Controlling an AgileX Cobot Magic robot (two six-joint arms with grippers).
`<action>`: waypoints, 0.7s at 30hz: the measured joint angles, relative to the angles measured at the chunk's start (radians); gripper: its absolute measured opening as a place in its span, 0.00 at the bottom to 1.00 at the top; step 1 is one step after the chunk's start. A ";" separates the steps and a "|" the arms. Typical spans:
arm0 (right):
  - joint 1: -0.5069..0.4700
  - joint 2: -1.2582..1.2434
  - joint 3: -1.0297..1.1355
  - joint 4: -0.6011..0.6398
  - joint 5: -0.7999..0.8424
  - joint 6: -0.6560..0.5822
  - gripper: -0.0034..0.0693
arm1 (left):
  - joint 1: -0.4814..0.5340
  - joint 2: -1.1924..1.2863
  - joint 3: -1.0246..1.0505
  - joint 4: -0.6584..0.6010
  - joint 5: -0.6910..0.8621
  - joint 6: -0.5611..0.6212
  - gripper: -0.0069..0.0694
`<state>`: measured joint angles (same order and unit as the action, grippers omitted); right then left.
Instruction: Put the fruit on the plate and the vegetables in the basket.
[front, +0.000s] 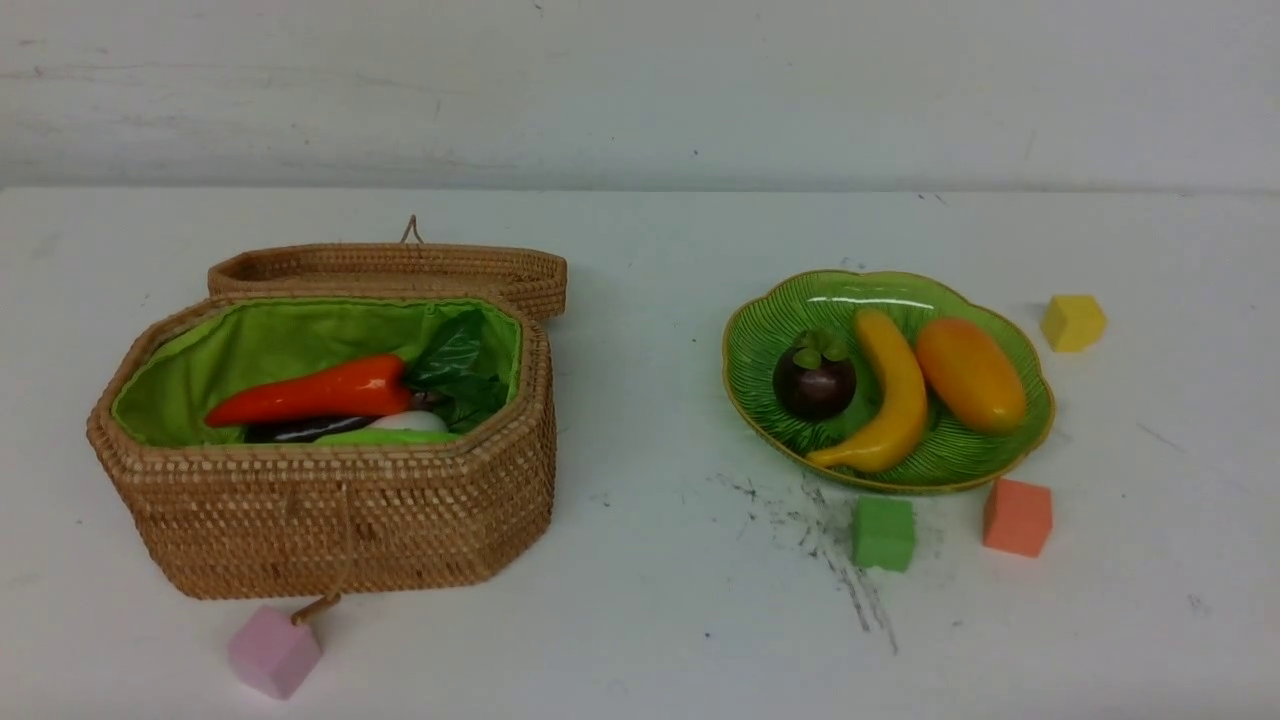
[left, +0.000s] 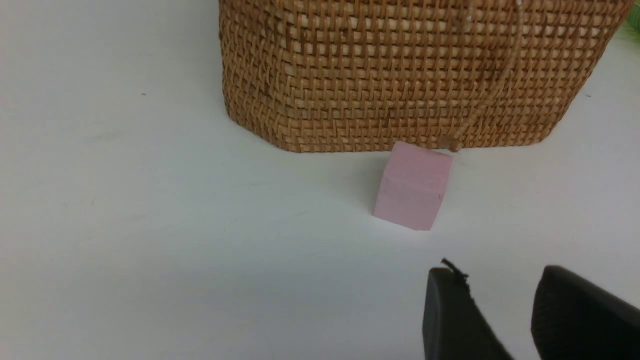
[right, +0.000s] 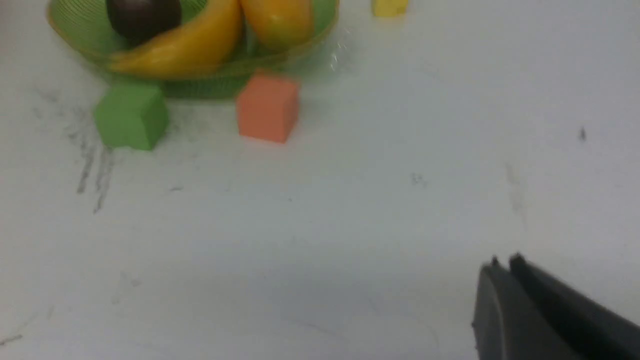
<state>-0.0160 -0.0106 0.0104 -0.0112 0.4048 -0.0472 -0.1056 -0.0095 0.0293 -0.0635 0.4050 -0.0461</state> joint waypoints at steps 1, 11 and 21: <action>0.000 0.000 0.000 0.001 0.000 -0.001 0.08 | 0.000 0.000 0.000 0.000 0.000 0.000 0.40; -0.001 -0.001 0.000 0.011 -0.003 -0.020 0.10 | 0.000 0.000 0.000 0.000 0.000 0.000 0.40; -0.001 -0.001 0.000 0.011 -0.003 -0.020 0.12 | 0.000 0.000 0.000 0.000 0.000 0.000 0.40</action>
<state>-0.0169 -0.0116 0.0104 0.0000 0.4015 -0.0674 -0.1056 -0.0095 0.0293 -0.0635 0.4050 -0.0461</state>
